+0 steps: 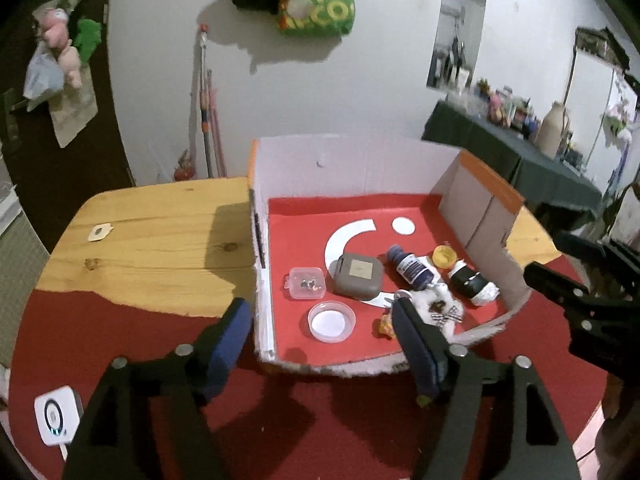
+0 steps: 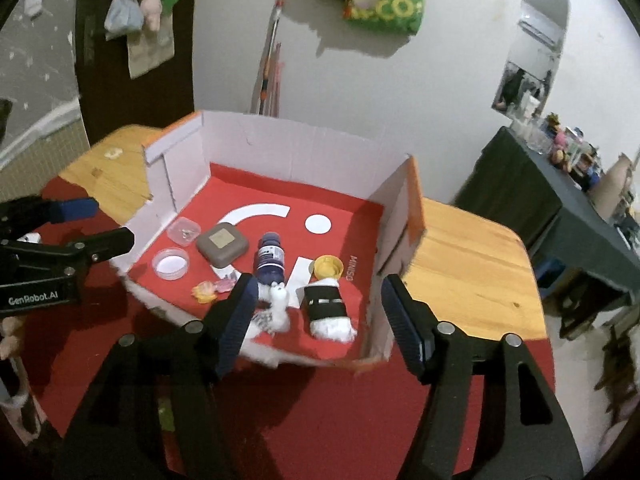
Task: Organize objects
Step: 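Open both tools and withdraw them from the box over the table, then move both tools toward the two green knitted balls on the table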
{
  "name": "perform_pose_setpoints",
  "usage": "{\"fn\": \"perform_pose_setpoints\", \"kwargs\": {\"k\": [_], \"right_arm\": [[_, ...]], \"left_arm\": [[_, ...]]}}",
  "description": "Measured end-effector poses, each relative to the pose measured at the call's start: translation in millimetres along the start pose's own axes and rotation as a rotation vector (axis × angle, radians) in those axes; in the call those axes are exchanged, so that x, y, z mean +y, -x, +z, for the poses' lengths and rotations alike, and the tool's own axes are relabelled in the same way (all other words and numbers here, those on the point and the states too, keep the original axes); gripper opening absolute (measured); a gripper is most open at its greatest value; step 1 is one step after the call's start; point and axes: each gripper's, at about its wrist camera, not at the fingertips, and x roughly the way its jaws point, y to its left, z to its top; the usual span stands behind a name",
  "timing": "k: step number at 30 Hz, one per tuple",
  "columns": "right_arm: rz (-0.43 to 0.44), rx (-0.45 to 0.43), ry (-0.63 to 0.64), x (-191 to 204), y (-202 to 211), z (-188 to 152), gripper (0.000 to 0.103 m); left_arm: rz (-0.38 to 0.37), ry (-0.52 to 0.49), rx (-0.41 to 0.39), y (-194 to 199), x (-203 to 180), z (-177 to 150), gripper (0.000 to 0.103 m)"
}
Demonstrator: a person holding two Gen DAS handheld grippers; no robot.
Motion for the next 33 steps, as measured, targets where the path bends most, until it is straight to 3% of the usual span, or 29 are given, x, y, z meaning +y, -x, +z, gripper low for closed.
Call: {"fn": "perform_pose_setpoints", "kwargs": {"k": [6,13,22,33], "right_arm": [[0.024,-0.092,-0.073,-6,36,-19,0.077],[0.029,-0.163,-0.125,-5,62,-43,0.086],[0.014,-0.165,-0.175,-1,60,-77,0.09],[0.008,-0.035,-0.215,-8,13,-113,0.091]], "left_arm": [[0.056,-0.045,-0.107,32,-6,-21,0.091],[0.042,-0.047,-0.136,50,-11,-46,0.095],[0.019,-0.029,-0.139,53,-16,-76,0.1],[0.026,0.002,-0.044,19,-11,-108,0.102]]}}
